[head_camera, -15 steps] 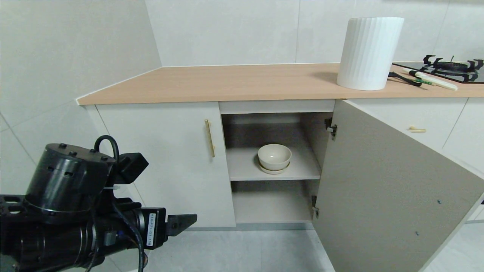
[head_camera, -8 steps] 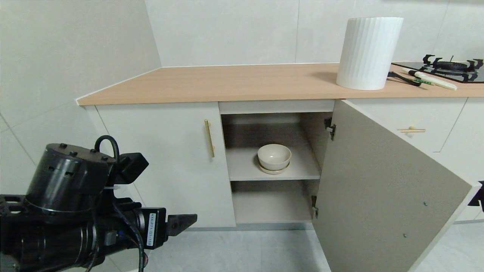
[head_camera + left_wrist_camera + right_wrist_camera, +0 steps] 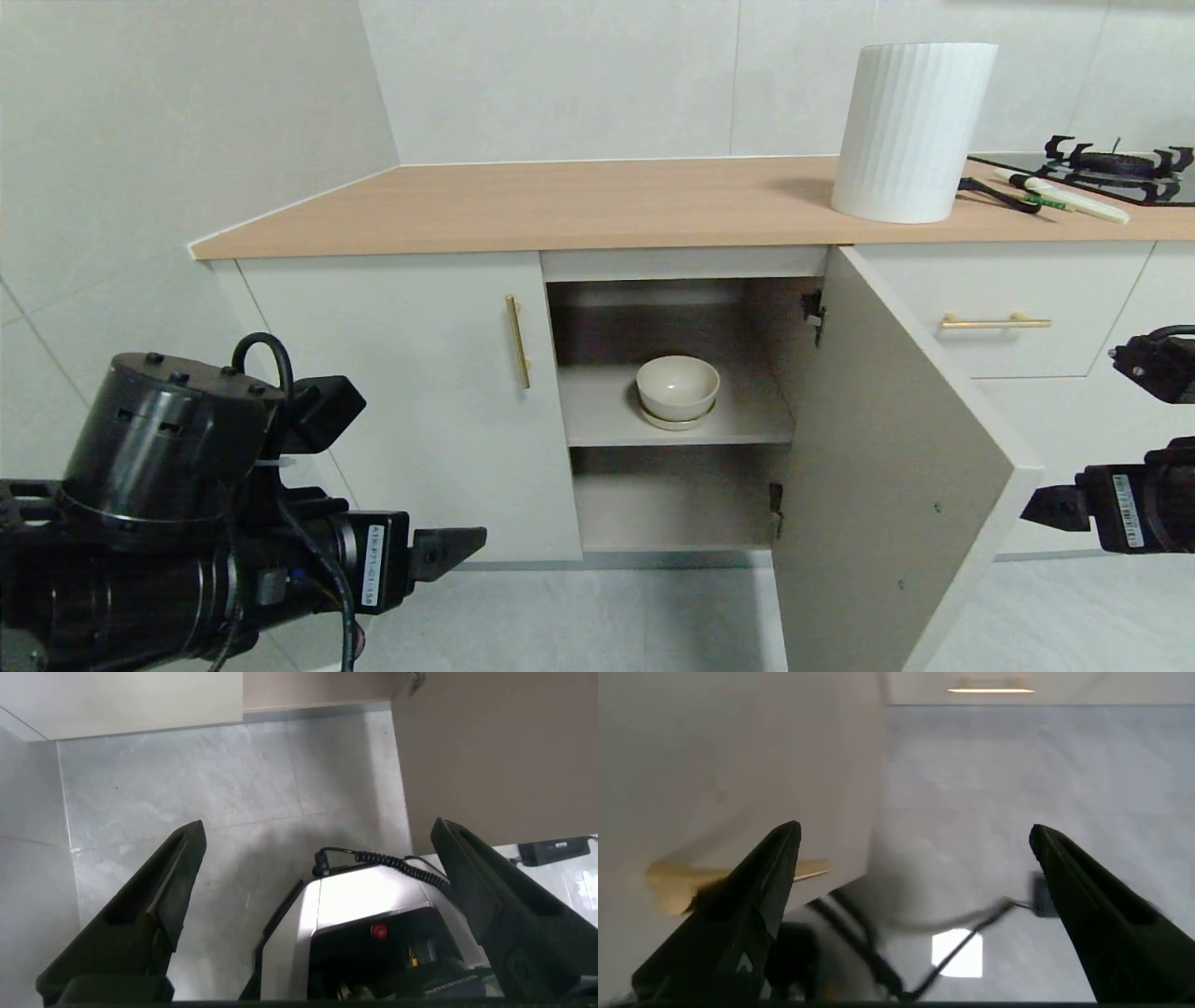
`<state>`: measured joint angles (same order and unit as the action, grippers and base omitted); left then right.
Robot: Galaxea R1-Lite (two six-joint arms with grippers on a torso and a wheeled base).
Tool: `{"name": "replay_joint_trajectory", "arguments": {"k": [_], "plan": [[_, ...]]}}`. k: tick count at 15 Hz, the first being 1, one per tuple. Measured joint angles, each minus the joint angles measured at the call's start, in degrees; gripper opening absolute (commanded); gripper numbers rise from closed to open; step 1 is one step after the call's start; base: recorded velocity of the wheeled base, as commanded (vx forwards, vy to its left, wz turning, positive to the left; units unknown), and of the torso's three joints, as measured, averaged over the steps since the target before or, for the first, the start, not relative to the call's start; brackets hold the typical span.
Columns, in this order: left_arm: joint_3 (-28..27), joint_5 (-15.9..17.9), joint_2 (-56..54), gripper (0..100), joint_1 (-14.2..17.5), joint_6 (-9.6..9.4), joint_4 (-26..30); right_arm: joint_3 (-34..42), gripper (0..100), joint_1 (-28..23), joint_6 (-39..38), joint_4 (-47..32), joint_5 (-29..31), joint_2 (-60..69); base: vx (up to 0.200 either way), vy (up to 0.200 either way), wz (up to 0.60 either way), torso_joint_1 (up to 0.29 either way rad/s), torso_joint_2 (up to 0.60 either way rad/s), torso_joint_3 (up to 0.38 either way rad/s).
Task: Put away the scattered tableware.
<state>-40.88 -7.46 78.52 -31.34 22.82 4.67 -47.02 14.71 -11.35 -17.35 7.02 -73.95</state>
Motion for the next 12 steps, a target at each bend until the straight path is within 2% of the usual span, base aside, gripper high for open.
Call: {"name": "replay_joint_trajectory", "arguments": {"k": [7,12], "plan": [[-0.1,0.0,-0.1,100,0.0,0.09,0.0,7.0,100,10.3,-7.1,22.5,0.1,-4.5,0.000,0.000,0.00,0.000,0.00,0.000],[-0.2,0.0,-0.3,100,0.0,0.22,0.0,8.2,100,14.9,-10.0,26.2,-0.8,-9.0,0.000,0.000,0.00,0.000,0.00,0.000]]}}
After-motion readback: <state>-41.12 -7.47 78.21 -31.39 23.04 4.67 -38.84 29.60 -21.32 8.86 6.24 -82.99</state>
